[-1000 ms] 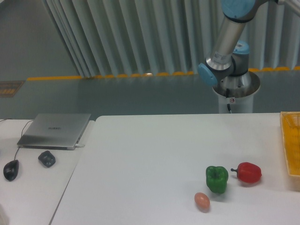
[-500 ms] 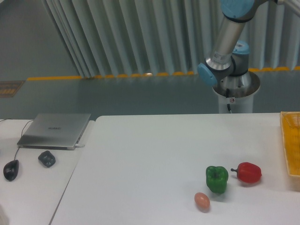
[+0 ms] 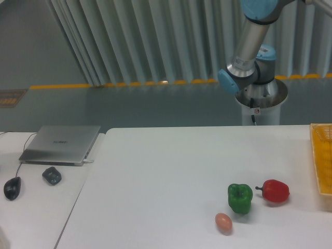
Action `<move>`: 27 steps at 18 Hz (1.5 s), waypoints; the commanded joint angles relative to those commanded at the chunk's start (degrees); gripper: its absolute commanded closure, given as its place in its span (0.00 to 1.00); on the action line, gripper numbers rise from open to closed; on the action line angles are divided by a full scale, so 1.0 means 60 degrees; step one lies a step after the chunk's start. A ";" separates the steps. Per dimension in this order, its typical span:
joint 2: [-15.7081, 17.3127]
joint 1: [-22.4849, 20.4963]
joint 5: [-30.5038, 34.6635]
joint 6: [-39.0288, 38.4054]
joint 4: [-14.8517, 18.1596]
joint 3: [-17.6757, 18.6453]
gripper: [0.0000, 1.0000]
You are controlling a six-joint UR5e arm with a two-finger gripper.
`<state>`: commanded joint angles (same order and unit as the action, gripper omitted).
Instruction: Place the triangular bread on the table
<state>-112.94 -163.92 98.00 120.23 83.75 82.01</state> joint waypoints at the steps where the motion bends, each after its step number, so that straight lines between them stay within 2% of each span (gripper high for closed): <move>1: 0.0015 0.0000 -0.0029 -0.0015 0.0176 -0.0147 0.98; 3: 0.0044 0.0000 -0.0350 -0.0044 0.0498 -0.0439 0.98; 5: 0.0044 0.0058 -0.1036 -0.0931 0.1287 -0.0922 0.98; 8: 0.0175 0.0526 -0.1187 -0.1639 0.1379 -0.0939 0.98; 11: 0.0278 0.1271 -0.1420 -0.3187 0.1408 -0.0924 0.98; 15: 0.0600 0.1903 -0.1744 -0.3603 0.1423 -0.0442 0.97; 23: 0.0893 0.3382 -0.1641 -0.5944 0.1394 0.0466 0.96; 27: 0.1011 0.3939 -0.1612 -0.6576 0.1350 0.1110 0.95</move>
<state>-106.88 -140.28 88.33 80.78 91.85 88.67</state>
